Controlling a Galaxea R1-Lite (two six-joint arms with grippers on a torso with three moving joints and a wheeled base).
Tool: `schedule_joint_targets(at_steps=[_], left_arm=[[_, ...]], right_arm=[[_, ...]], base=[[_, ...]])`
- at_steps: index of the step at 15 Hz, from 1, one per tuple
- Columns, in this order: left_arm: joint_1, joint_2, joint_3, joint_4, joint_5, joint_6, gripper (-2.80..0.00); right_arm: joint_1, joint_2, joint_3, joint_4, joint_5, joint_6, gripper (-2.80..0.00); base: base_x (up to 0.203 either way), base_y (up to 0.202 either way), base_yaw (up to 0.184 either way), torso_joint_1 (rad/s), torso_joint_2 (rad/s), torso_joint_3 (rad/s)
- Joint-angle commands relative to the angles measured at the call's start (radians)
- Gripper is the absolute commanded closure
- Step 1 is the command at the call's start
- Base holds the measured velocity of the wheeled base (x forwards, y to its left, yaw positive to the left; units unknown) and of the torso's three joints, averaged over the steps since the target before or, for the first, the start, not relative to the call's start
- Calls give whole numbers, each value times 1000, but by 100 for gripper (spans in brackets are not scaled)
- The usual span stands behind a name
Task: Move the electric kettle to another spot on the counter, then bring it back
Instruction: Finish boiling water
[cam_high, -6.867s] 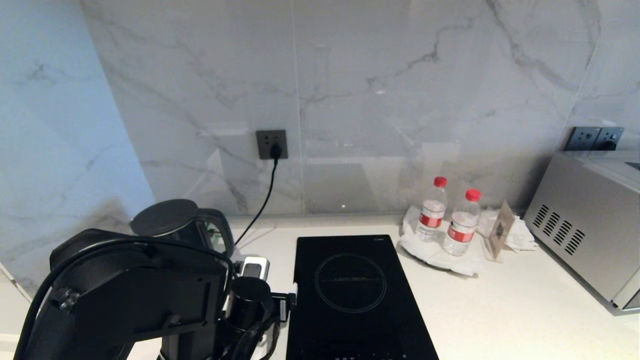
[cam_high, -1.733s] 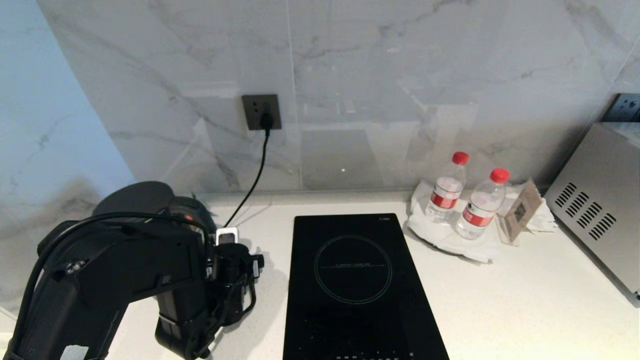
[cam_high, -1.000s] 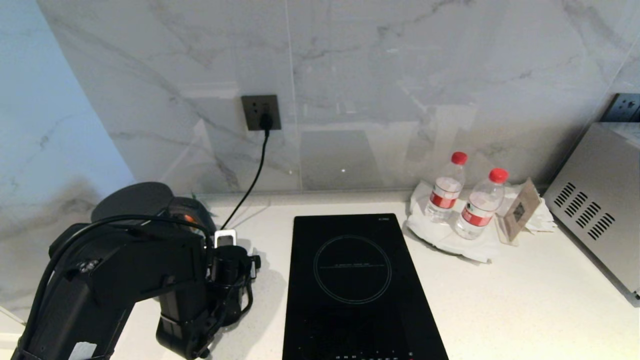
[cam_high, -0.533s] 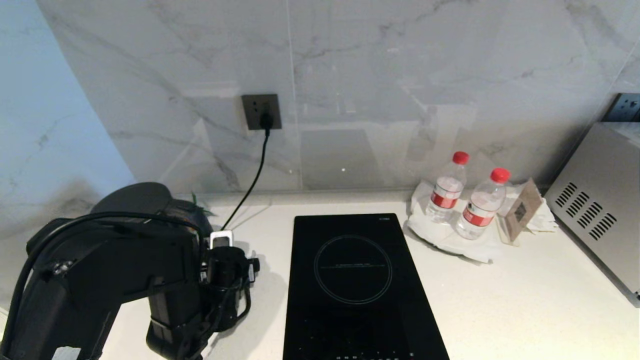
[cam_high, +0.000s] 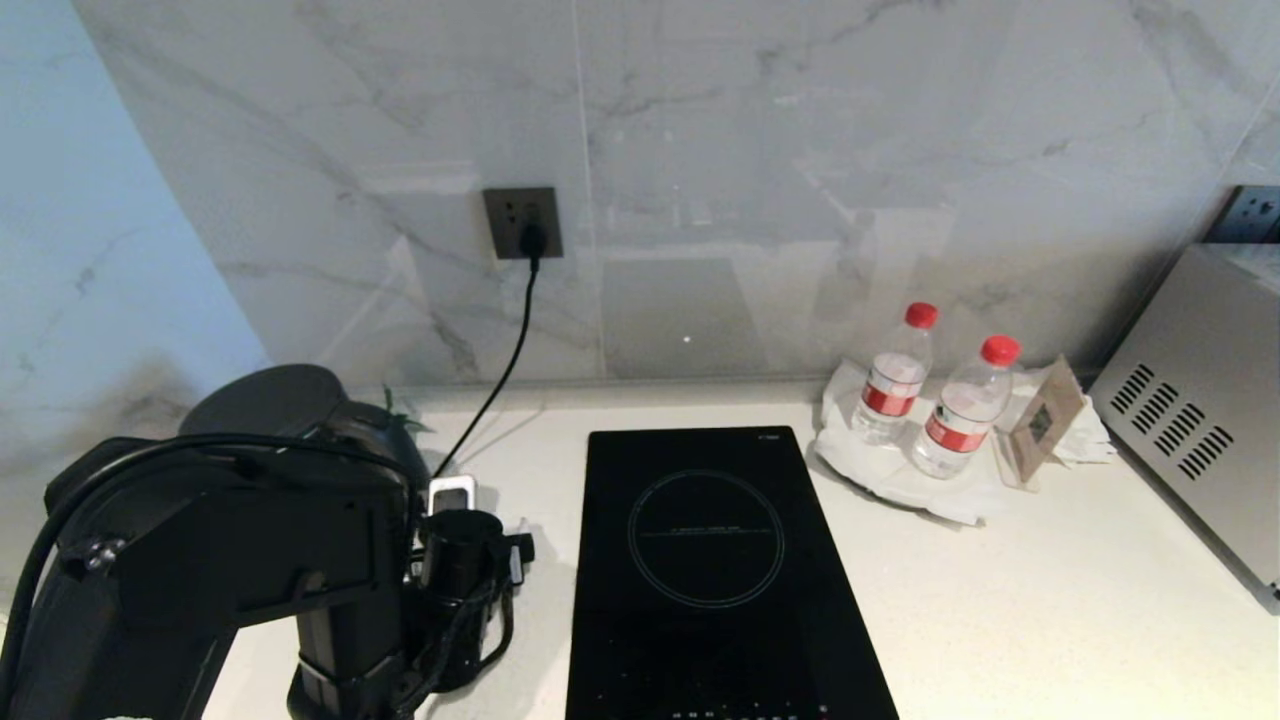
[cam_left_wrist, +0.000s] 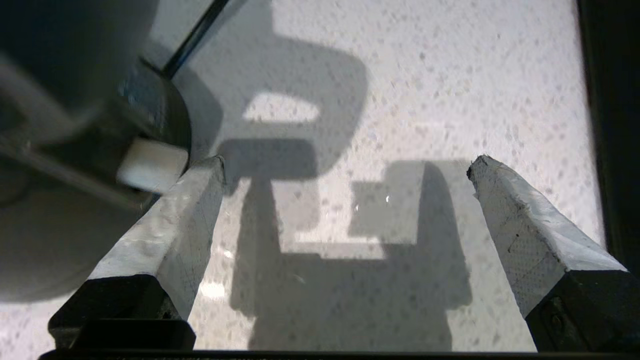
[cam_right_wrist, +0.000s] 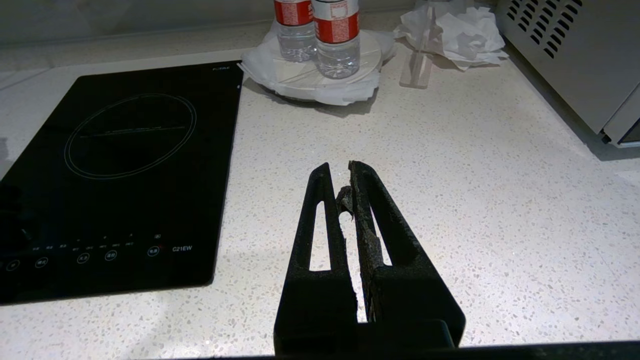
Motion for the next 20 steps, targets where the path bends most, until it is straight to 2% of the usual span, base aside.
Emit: schedule_joint_targets(at_steps=[1,3,6,10,13,20], left_arm=[[-4,-4,19,-25,4,-6,-280],[-3,12,21,-71,4,-1,-280],[-11,1,25,-74,4,-2,-280],[-78,-16,142,-131,3,-2,-280],[-86,3,193,-134,-4,-1,-280],[-51,75,75,-134,1,21,-280]], right_arm=[[0,2,0,0,0,-1,0],[0,2,0,2,0,1,0],[0,2,0,1,0,1,0],[0,2,0,0,0,1,0],[0,2,0,0,0,1,0],[0,2,0,1,0,0,0]], base=[[0,0,0,0,0,0],[0,0,0,0,0,0],[0,0,0,0,0,0],[0,0,0,0,0,0],[0,0,0,0,0,0],[0,0,0,0,0,0]])
